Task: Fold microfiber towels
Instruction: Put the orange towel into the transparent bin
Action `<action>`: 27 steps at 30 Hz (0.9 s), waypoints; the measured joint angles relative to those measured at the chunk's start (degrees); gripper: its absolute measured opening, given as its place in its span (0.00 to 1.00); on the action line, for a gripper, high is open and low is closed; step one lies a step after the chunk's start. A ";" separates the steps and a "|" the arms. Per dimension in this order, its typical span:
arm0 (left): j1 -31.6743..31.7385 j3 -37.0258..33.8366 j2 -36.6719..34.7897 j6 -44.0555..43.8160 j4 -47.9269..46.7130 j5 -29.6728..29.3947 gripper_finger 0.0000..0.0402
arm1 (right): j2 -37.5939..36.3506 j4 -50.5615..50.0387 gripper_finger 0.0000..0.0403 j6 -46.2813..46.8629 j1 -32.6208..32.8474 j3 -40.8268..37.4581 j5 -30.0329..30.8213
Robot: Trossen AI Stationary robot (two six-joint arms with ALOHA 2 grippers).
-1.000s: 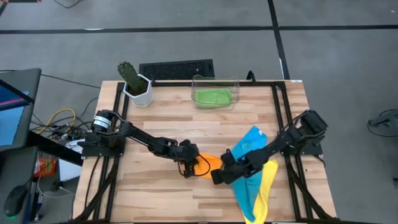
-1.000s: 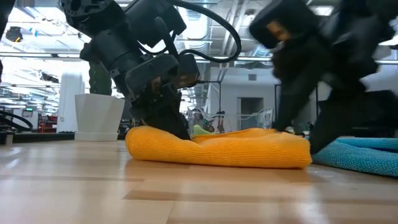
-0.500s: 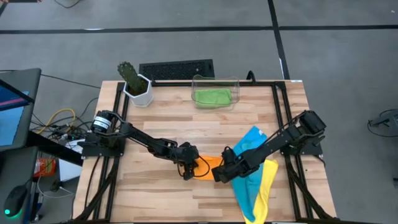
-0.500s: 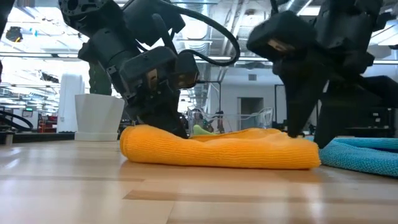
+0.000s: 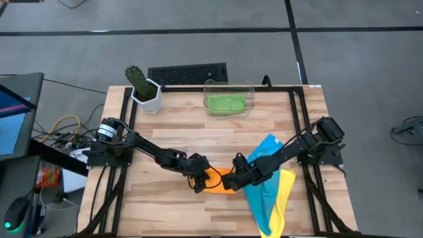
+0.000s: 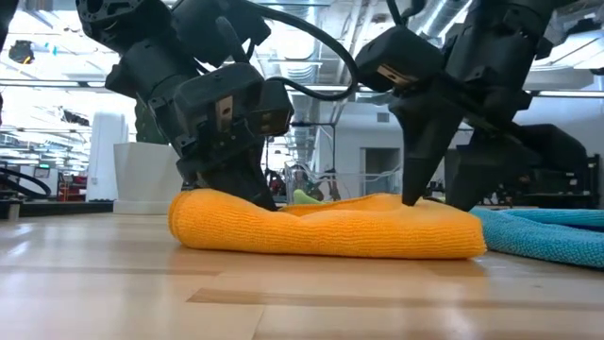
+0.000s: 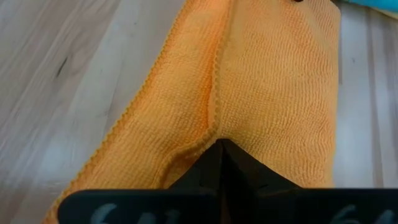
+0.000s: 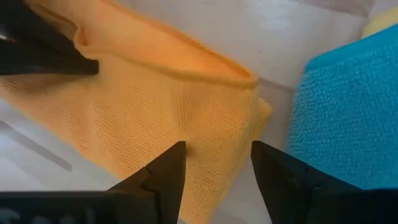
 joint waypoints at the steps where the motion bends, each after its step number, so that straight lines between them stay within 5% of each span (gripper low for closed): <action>1: 0.00 0.02 0.00 -0.06 0.00 -0.02 0.00 | 0.00 -0.03 0.51 0.05 0.09 0.00 -0.06; 27: 0.09 -0.22 0.02 -0.17 1.59 0.50 0.00 | 5.20 3.85 0.46 -0.23 -0.82 0.35 -2.46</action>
